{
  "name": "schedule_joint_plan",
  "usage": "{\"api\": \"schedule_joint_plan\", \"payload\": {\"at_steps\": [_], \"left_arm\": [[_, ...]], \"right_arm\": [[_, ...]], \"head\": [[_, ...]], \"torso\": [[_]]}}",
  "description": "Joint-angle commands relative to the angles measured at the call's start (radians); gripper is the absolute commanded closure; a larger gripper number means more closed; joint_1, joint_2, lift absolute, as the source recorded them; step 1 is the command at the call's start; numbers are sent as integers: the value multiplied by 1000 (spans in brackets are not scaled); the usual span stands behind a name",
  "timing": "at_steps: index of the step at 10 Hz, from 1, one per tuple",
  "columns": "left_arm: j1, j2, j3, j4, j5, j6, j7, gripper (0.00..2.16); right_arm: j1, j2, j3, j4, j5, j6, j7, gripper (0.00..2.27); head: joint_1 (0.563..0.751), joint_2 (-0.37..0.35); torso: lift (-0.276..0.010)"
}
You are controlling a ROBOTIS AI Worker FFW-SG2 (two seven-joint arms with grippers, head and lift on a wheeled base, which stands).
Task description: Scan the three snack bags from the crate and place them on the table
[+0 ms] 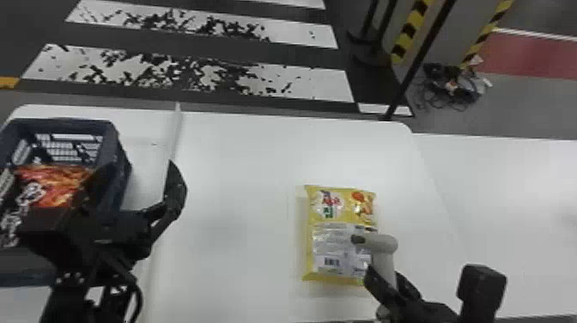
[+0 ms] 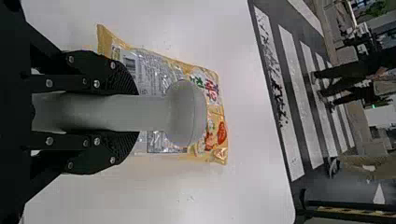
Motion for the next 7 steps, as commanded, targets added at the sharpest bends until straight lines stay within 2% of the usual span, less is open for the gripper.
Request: {"api": "schedule_joint_plan", "payload": {"at_steps": [1, 5, 7], "left_arm": [[-9, -1, -8, 7, 0, 0, 0, 16], [-10, 1, -8, 22, 0, 0, 0, 19], [-15, -1, -8, 23, 0, 0, 0, 19]], "right_arm": [[24, 0, 47, -7, -2, 9, 0, 2243], [21, 9, 102, 10, 4, 3, -2, 2243], [21, 9, 107, 17, -2, 15, -3, 2243]], "head": [[695, -128], [695, -56], [695, -45]], "torso": [[-62], [-62], [-62]]}}
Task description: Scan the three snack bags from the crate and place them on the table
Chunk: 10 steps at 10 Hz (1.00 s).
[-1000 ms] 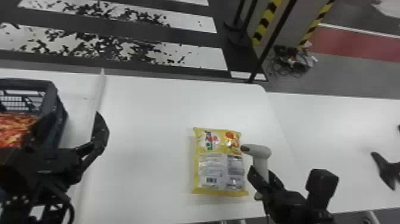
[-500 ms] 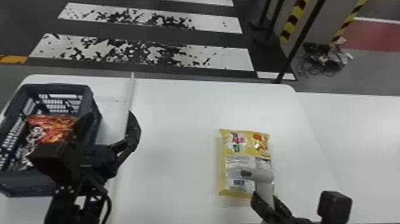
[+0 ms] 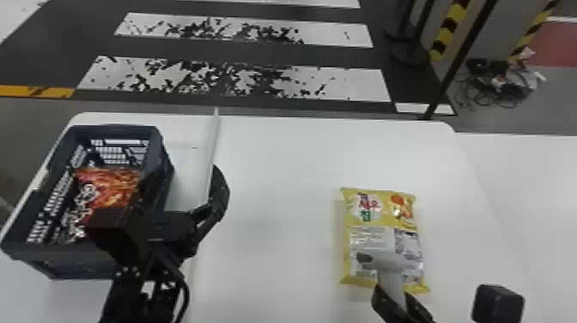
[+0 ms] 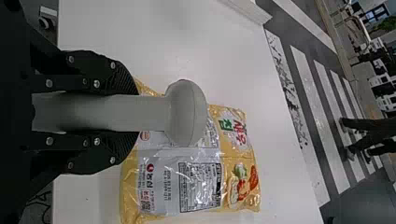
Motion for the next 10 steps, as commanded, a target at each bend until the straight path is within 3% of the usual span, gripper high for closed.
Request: {"api": "schedule_joint_plan", "payload": {"at_steps": [1, 10], "left_arm": [[-5, -2, 0, 4, 0, 0, 0, 19], [2, 2, -14, 3, -1, -18, 2, 19]], "right_arm": [[10, 0, 3, 1, -11, 29, -5, 2243], [5, -1, 31, 41, 10, -20, -52, 2243]], "head": [[695, -41], [695, -53]], "torso": [[-62], [-62]]}}
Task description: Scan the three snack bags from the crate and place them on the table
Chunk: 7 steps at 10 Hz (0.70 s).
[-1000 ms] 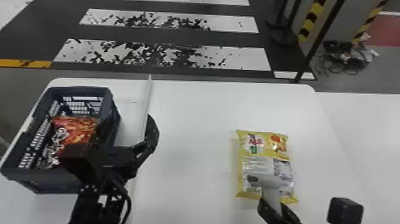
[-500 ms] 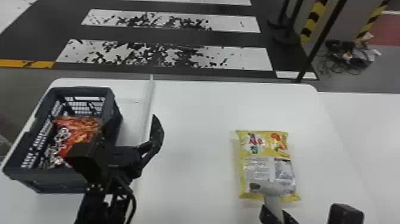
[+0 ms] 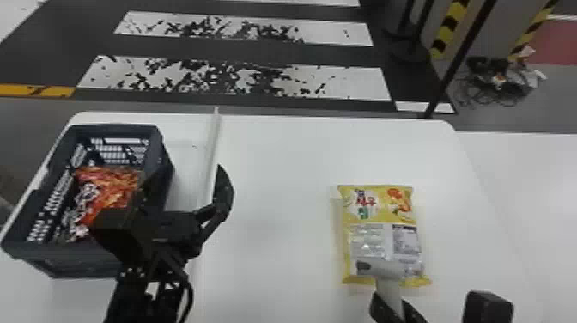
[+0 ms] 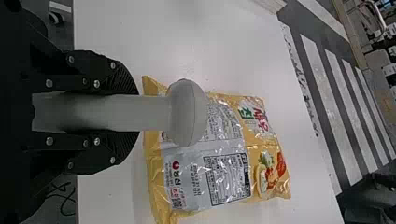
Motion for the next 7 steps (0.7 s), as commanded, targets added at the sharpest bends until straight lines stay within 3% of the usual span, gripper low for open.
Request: {"api": "schedule_joint_plan", "payload": {"at_steps": [1, 4, 7], "left_arm": [[1, 0, 1, 3, 1, -15, 0, 19], [5, 0, 4, 3, 3, -27, 0, 19], [17, -2, 1, -12, 3, -27, 0, 19]], "right_arm": [[0, -1, 14, 3, 14, -3, -7, 2243], [11, -2, -9, -37, -5, 12, -10, 2243], [-11, -2, -156, -127, -115, 55, -7, 2243]], "head": [[695, -52], [695, -42], [695, -80]], "torso": [[-62], [-62], [-62]]}}
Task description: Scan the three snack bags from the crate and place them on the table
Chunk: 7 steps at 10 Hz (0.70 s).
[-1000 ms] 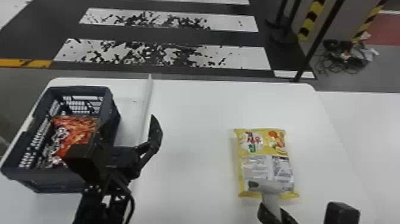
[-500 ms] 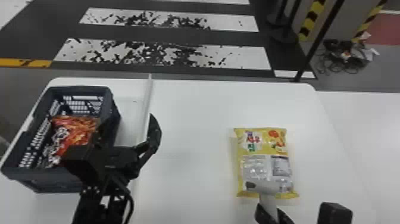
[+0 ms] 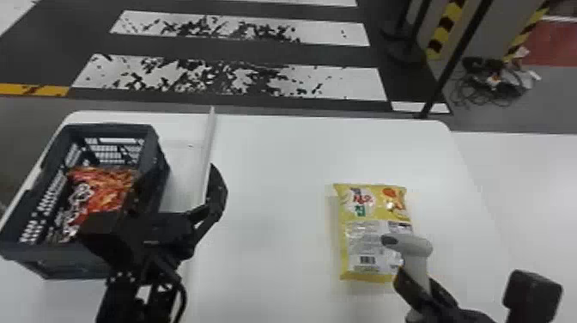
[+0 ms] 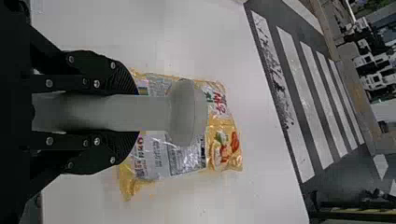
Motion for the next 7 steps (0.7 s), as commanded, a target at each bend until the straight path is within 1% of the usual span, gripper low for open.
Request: {"api": "schedule_joint_plan", "payload": {"at_steps": [1, 2, 3, 4, 5, 6, 7], "left_arm": [[9, 0, -1, -14, -1, 1, 0, 19], [15, 0, -1, -23, -5, 1, 0, 19], [24, 0, 2, -31, -6, 1, 0, 19], [31, 0, 2, -37, -11, 1, 2, 19], [35, 3, 3, -43, -17, 1, 3, 19], [38, 3, 8, -49, -18, 4, 6, 16], [44, 3, 14, -54, -20, 4, 6, 19]], "right_arm": [[-52, 0, -83, -12, -42, 46, 0, 2243], [-90, 0, -129, -10, -59, 80, 3, 2243], [-149, 0, -172, 9, -54, 129, 9, 2243], [-202, -6, -203, 46, -39, 129, 23, 2243], [-245, -11, -224, 85, -25, 129, 35, 2243], [-282, -25, -232, 138, -10, 123, 38, 2243], [-324, -28, -232, 190, 26, 120, 41, 2243]], "head": [[695, -111], [695, -149], [695, -179], [695, -194], [695, -221], [695, -247], [695, -266]], "torso": [[-62], [-62], [-62], [-62], [-62], [-62], [-62]]}}
